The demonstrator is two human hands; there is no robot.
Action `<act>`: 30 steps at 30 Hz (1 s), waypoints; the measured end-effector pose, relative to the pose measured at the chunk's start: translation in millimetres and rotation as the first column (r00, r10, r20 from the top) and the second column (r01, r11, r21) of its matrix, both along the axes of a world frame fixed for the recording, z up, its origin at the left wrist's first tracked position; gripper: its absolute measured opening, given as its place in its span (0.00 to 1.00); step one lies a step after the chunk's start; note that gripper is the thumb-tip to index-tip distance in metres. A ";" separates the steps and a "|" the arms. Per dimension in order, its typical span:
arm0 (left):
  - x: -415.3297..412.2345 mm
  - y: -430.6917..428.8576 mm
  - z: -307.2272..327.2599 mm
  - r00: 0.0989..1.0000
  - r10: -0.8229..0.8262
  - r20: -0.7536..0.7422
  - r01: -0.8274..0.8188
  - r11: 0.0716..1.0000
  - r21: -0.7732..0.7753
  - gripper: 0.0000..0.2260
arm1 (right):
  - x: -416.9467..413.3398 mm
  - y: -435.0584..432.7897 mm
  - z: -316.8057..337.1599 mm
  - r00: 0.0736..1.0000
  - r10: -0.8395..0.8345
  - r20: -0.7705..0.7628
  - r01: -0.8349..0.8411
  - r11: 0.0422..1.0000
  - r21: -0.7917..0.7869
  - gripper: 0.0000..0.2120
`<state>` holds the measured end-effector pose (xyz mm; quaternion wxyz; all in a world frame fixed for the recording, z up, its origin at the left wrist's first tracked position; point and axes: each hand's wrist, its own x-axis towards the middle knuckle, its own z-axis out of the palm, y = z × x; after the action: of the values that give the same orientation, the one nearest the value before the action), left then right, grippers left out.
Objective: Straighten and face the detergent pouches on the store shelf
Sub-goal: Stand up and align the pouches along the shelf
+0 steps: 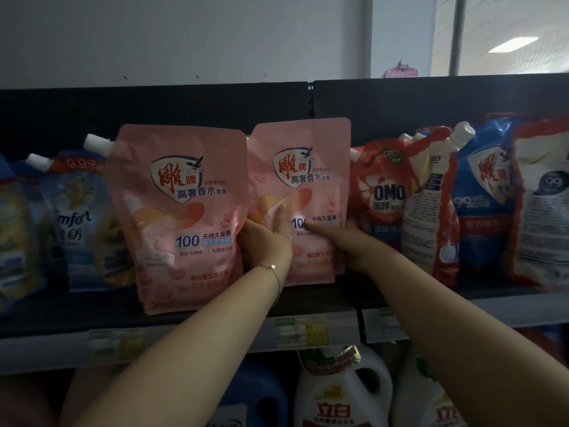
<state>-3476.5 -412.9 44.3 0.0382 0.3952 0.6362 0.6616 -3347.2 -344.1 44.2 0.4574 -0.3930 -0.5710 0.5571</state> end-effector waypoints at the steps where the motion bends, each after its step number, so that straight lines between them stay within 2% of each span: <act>1: 1.2 -0.1 0.0 1.000 0.006 0.006 -0.006 1.000 -0.003 0.41 | -0.5 -2.5 0.6 1.000 -0.006 0.003 0.006 1.000 0.011 0.63; 5: 16.6 -5.4 3.2 0.995 0.087 0.040 -0.084 0.994 -0.073 0.36 | 0.7 -13.9 0.8 0.996 -0.077 0.039 0.074 0.996 0.057 0.66; 8: 33.0 -9.9 6.9 0.989 0.120 0.086 -0.106 0.983 -0.153 0.30 | -1.5 -24.0 -1.2 0.977 -0.173 0.124 0.161 0.982 0.102 0.60; 12: 55.7 -23.0 1.1 0.991 0.124 0.050 -0.116 0.983 -0.145 0.33 | 4.0 -32.9 3.4 0.918 -0.314 0.242 0.250 0.933 0.260 0.60; 13: 59.2 -26.6 -1.7 0.992 0.124 0.024 -0.120 0.985 -0.127 0.33 | 6.5 -35.7 6.7 0.904 -0.333 0.268 0.251 0.921 0.299 0.56; 16: 58.9 -34.1 -8.2 0.988 0.146 -0.057 -0.150 0.986 -0.068 0.30 | 17.0 -42.6 13.7 0.845 -0.410 0.343 0.260 0.876 0.405 0.35; 18: 54.2 -38.0 -11.6 0.976 0.167 -0.140 -0.170 0.985 -0.013 0.27 | 26.1 -48.1 13.6 0.815 -0.447 0.369 0.251 0.846 0.470 0.27; 23: 47.6 -44.5 -16.7 0.903 0.086 -0.420 -0.064 0.996 0.066 0.23 | 48.7 -71.7 8.9 0.767 -0.539 0.348 0.214 0.727 0.653 0.16; 25: 46.5 -45.9 -17.8 0.856 0.036 -0.516 0.008 0.997 0.083 0.18 | 56.3 -82.3 9.3 0.739 -0.563 0.369 0.174 0.690 0.703 0.12; 30: 49.7 -47.0 -20.2 0.723 -0.095 -0.684 0.139 0.990 0.009 0.13 | 79.4 -105.0 6.1 0.665 -0.622 0.413 0.129 0.640 0.758 0.08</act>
<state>-3426.8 -459.8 24.1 -0.1677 0.6505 0.5595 0.4855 -3267.9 -449.1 50.3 0.4543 -0.4833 -0.7480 0.0241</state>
